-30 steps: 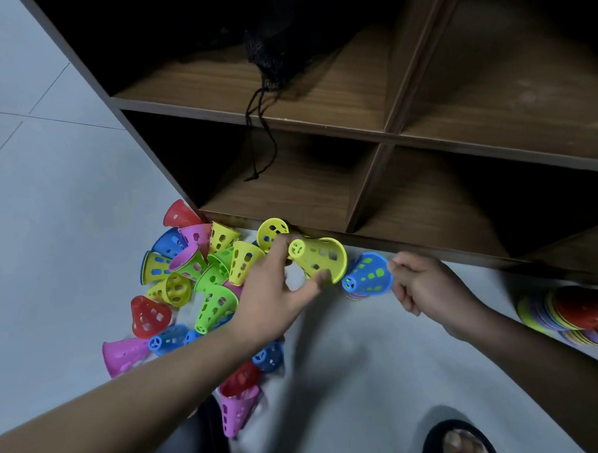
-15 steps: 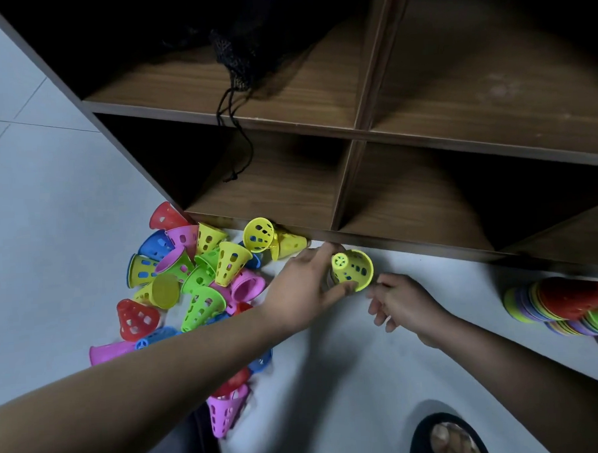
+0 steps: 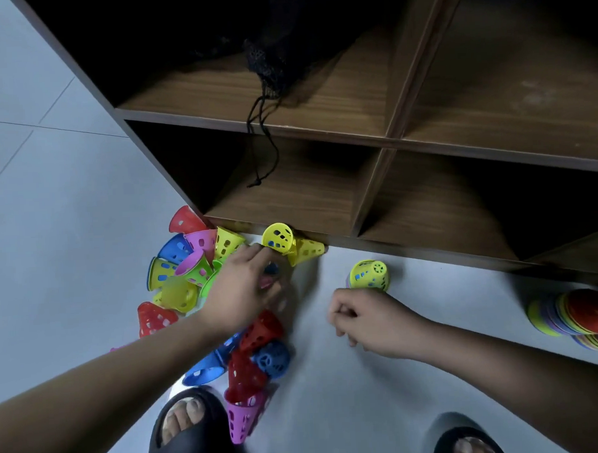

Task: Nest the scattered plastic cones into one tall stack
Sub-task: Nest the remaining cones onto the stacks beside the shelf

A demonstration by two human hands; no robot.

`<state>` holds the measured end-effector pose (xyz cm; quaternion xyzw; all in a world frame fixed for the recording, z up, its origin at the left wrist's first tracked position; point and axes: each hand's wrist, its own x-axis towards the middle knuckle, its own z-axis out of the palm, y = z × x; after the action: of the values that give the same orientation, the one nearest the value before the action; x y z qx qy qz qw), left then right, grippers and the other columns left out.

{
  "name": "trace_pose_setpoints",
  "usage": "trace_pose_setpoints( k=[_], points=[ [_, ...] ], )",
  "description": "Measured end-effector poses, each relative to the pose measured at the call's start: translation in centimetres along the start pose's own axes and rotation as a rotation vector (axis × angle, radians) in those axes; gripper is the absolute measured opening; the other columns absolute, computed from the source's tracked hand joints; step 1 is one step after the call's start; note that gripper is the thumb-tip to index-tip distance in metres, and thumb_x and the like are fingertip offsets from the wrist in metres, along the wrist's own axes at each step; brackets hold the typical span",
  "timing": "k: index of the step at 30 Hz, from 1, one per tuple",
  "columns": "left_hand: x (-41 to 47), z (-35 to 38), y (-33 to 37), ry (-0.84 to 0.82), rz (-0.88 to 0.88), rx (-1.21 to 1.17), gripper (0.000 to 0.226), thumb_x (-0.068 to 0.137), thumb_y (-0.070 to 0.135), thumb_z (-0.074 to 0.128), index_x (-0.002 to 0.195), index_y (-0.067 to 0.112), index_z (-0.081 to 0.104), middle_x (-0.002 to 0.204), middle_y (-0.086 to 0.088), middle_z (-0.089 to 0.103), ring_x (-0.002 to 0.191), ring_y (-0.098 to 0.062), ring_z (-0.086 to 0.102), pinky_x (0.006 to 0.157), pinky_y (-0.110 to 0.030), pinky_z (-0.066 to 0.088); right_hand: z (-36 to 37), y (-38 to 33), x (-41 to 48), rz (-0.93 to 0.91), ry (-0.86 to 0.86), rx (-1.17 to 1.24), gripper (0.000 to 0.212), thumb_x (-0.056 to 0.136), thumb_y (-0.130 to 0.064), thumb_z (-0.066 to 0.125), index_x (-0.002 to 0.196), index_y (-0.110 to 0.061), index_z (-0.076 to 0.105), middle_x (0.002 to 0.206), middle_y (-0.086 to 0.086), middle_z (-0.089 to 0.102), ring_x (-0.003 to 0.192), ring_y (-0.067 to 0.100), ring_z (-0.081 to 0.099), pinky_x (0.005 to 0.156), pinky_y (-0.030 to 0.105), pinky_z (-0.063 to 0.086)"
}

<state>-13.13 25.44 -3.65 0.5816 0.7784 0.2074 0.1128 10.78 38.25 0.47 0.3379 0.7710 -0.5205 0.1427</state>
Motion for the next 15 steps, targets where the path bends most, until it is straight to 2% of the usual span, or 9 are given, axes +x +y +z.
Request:
trace_pose_setpoints(
  k=[3,6,9,12,15],
  points=[
    [-0.3,-1.4,-2.4,0.002,-0.040,0.075,0.039,0.086,0.034,0.082,0.121,0.023,0.067,0.111,0.003,0.065,0.101,-0.022,0.054,0.082,-0.040,0.047,0.9,-2.2,2.4,-0.189,0.124,-0.173,0.009,0.097,-0.024,0.058,0.088,-0.024,0.058,0.079,-0.004,0.067,0.072,0.017,0.065,0.066,0.040,0.056],
    [-0.2,-2.1,-4.3,-0.008,-0.045,0.122,0.043,0.088,0.035,0.083,0.125,0.024,0.064,0.116,0.003,0.066,0.102,-0.024,0.054,0.082,-0.041,0.049,1.5,-3.8,5.4,-0.313,0.230,-0.404,0.005,0.099,-0.031,0.056,0.097,-0.027,0.053,0.094,-0.006,0.062,0.086,0.027,0.064,0.074,0.044,0.056],
    [-0.1,-2.1,-5.5,-0.042,-0.042,0.167,0.043,0.094,0.042,0.075,0.132,0.027,0.061,0.122,0.004,0.066,0.106,-0.024,0.055,0.085,-0.043,0.051,1.8,-5.4,8.0,-0.325,0.304,-0.708,0.018,0.105,-0.032,0.055,0.119,-0.022,0.053,0.114,0.003,0.063,0.095,0.038,0.068,0.072,0.044,0.055],
    [0.1,-1.7,-6.0,-0.087,-0.034,0.184,0.044,0.101,0.047,0.065,0.140,0.028,0.058,0.130,0.006,0.065,0.112,-0.024,0.055,0.090,-0.043,0.050,2.0,-6.8,9.8,-0.279,0.342,-0.919,0.029,0.105,-0.022,0.057,0.132,-0.019,0.048,0.122,0.006,0.061,0.093,0.041,0.071,0.061,0.040,0.041],
    [0.4,-1.3,-6.1,-0.092,-0.041,0.199,0.044,0.103,0.048,0.061,0.141,0.027,0.059,0.129,0.005,0.064,0.112,-0.023,0.053,0.090,-0.039,0.047,2.2,-7.4,11.0,-0.237,0.330,-1.034,0.042,0.100,-0.012,0.059,0.139,-0.019,0.045,0.126,0.008,0.059,0.089,0.040,0.073,0.059,0.039,0.038]
  ],
)
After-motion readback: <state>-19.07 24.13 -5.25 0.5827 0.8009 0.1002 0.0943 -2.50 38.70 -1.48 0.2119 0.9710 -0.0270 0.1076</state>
